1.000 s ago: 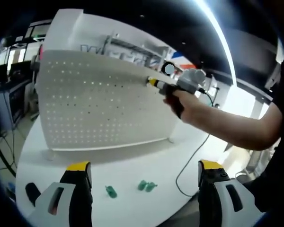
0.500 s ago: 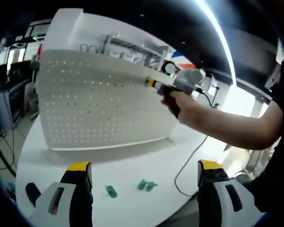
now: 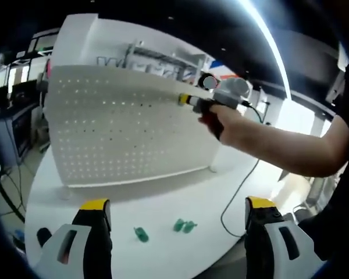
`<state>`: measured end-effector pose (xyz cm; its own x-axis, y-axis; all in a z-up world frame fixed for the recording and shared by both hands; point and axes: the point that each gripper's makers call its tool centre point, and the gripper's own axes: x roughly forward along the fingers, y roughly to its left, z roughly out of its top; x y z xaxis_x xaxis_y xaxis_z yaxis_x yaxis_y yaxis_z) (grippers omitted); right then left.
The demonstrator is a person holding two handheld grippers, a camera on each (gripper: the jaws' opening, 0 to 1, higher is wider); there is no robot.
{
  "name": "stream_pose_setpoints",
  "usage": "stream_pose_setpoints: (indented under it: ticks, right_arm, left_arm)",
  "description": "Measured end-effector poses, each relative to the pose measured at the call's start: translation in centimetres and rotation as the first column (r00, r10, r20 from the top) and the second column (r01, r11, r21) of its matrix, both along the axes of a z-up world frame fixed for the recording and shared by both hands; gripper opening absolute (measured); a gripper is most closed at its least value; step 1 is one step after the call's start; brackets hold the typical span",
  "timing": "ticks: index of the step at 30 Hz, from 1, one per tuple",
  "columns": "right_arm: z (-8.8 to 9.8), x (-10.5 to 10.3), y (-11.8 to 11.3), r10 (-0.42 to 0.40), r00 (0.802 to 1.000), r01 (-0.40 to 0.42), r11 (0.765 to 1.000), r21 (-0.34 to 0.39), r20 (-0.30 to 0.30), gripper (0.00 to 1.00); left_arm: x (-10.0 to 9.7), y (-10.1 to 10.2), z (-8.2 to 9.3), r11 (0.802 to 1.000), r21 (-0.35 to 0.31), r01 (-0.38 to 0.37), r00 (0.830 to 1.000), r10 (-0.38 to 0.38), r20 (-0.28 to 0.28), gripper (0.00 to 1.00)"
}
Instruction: Insert the hook assembly into the mounting plate slot until the hook locks in place.
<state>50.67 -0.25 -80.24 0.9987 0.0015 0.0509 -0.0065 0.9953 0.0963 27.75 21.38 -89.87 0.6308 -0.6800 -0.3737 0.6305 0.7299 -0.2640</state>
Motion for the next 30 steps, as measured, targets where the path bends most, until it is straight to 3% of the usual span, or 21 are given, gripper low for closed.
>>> stream_pose_setpoints:
  ticks: [14, 22, 30]
  right_arm:
    - [1.7, -3.1, 0.5, 0.039, 0.999, -0.039, 0.999, 0.006, 0.024, 0.2]
    - [0.3, -6.1, -0.1, 0.094, 0.995, -0.093, 0.994, 0.05, -0.013, 0.21]
    - [-1.6, -10.0, -1.5, 0.139, 0.988, -0.139, 0.99, 0.004, -0.074, 0.24]
  left_arm:
    - [-1.2, 0.3, 0.4, 1.0, 0.002, -0.018, 1.0, 0.018, 0.014, 0.98]
    - [-1.8, 0.2, 0.5, 1.0, 0.011, -0.018, 1.0, 0.018, 0.018, 0.98]
    - [-2.2, 0.0, 0.2, 1.0, 0.03, -0.008, 1.0, 0.008, 0.008, 0.98]
